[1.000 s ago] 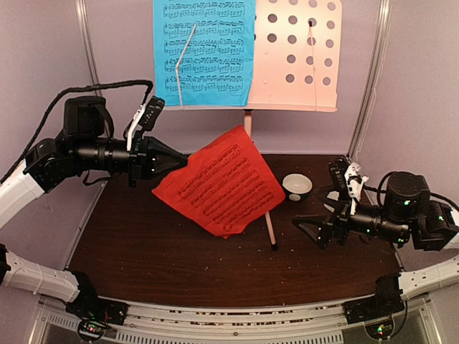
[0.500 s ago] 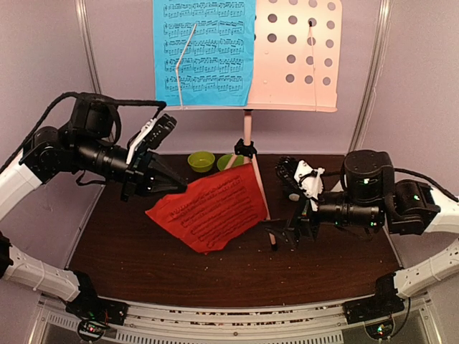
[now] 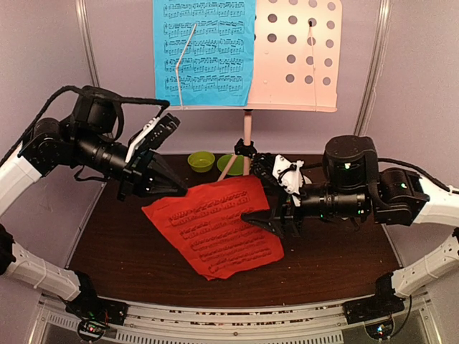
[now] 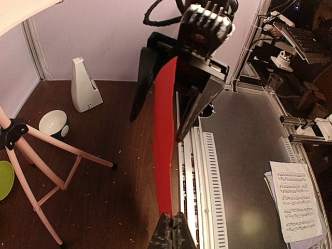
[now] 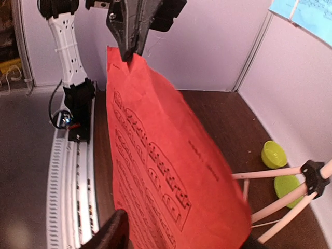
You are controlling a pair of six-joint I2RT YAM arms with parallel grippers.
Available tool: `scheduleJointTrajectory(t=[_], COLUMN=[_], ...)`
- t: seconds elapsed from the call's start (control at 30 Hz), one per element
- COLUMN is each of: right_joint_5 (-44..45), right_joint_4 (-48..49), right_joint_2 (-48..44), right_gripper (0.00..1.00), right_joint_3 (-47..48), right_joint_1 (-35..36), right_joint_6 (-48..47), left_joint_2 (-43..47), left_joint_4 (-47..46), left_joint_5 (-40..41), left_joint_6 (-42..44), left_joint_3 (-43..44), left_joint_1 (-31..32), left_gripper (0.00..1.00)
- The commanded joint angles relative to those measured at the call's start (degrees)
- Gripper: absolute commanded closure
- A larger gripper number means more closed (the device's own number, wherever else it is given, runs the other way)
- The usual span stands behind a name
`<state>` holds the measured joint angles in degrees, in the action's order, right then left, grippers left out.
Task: Set up the instrument practice props
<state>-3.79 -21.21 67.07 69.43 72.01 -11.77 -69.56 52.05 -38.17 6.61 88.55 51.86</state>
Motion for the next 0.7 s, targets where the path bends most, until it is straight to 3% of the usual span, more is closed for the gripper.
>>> scheduleJointTrajectory(t=[0.0,0.17,0.23,0.33,0.4,0.67], right_joint_5=[-3.5,-4.3,-4.2,-4.9,-5.2,-6.4], right_joint_4=[1.1,0.6,0.8,1.1,1.5,4.1], right_joint_2=[0.9,0.9,0.0,-2.1,-3.8,-10.0], right_gripper=[0.53,1.0,1.0,1.0,1.0,1.0], right_joint_3=[2.2,2.9,2.9,2.8,2.7,2.9], right_joint_1=[-0.2,-0.2,-0.3,-0.6,-0.8,-2.6], right_joint_6=[0.2,1.2,2.4,4.3,5.5,11.4], left_joint_2=[-0.7,-0.2,1.7,7.0,10.9,15.1], left_joint_4=[-0.7,-2.8,-6.3,-13.7,-19.6,-26.8], left_joint_5=[-0.7,2.6,6.6,11.9,12.0,10.0], left_joint_6=[1.5,0.9,0.2,-1.7,-4.3,-5.6], left_joint_3=[2.2,2.2,0.2,-4.5,-9.1,-15.2], left_joint_1=[0.3,0.3,0.2,-1.7,-4.5,-5.4], left_gripper=[1.0,1.0,0.96,0.52,0.36,0.2])
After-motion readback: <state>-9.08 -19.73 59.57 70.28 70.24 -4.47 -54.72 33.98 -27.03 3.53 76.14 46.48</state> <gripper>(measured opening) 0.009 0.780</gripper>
